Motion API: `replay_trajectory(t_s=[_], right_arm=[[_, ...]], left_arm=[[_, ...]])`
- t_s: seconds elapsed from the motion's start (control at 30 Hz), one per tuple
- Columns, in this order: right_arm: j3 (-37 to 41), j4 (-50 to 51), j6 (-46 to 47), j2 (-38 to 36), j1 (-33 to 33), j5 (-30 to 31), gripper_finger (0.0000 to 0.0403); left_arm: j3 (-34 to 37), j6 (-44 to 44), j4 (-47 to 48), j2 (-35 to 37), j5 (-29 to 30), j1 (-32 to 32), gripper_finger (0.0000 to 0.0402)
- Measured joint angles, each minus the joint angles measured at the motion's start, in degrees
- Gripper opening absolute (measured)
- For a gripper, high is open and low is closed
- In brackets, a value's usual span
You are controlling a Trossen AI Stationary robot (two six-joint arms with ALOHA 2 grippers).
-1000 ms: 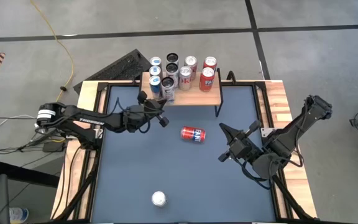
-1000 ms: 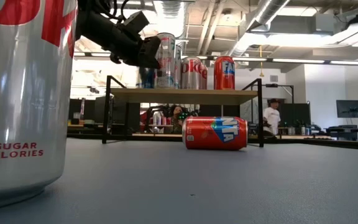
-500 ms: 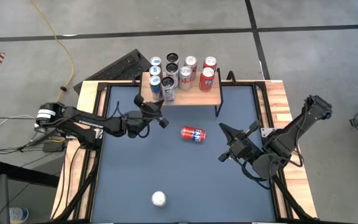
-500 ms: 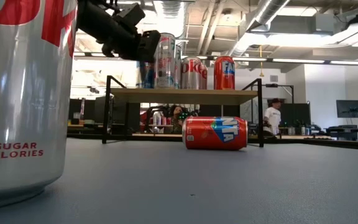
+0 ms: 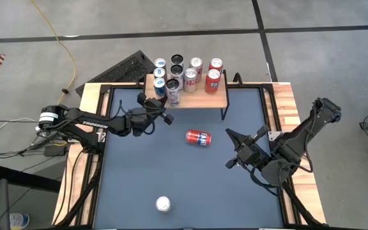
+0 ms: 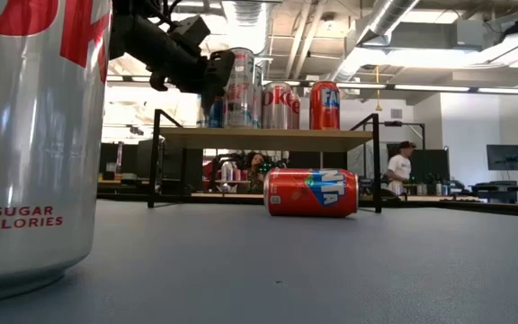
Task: Place canned beverage on shelf
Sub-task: Put the pink soda can on the shelf aligned with the other pink soda can, then adjust the silver soda can
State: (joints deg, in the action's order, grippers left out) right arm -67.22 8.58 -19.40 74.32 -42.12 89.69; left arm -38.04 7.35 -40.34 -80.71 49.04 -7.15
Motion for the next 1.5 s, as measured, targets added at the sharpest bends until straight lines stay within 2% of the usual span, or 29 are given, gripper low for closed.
replay_trajectory(t_s=[0.23,0.47,0.6,0.73,1.03,1.17,1.3,1.4,1.5], right_arm=[[0.00,0.00,0.01,0.00,-0.23,-0.02,0.0000],[0.00,0.23,1.38,0.00,-0.23,-0.22,0.0000],[0.00,0.54,2.94,0.00,0.37,-2.95,0.0000],[0.00,3.48,6.76,0.00,1.82,-6.38,0.0000],[0.00,4.58,9.63,0.00,4.51,-8.62,0.0000],[0.00,5.04,10.37,0.00,6.61,-8.66,0.0000],[-1.11,-0.20,2.79,0.08,11.30,-9.54,0.0000],[-5.52,-1.79,-3.17,0.00,16.57,-14.66,0.0000],[-10.41,-0.10,-4.44,0.00,23.87,-19.44,0.0000]], left_arm=[[0.00,-1.94,0.03,0.00,-3.35,-1.18,0.0000],[0.00,-2.01,-0.22,0.00,-4.13,-2.22,0.0000],[0.00,-3.18,-0.32,0.00,-7.93,-3.22,0.0000],[0.01,-3.43,-0.61,-0.02,-8.20,-3.31,0.0000],[0.02,-3.31,-1.60,-0.02,-8.12,-2.88,0.0000],[0.02,-3.52,-1.30,0.32,-8.11,0.09,0.0000],[-0.40,-4.06,0.17,4.01,-8.13,6.63,0.0000],[-1.62,-4.09,6.10,9.33,-6.84,13.01,0.0000],[-2.99,-5.11,15.88,15.85,-5.26,19.39,0.0000]])
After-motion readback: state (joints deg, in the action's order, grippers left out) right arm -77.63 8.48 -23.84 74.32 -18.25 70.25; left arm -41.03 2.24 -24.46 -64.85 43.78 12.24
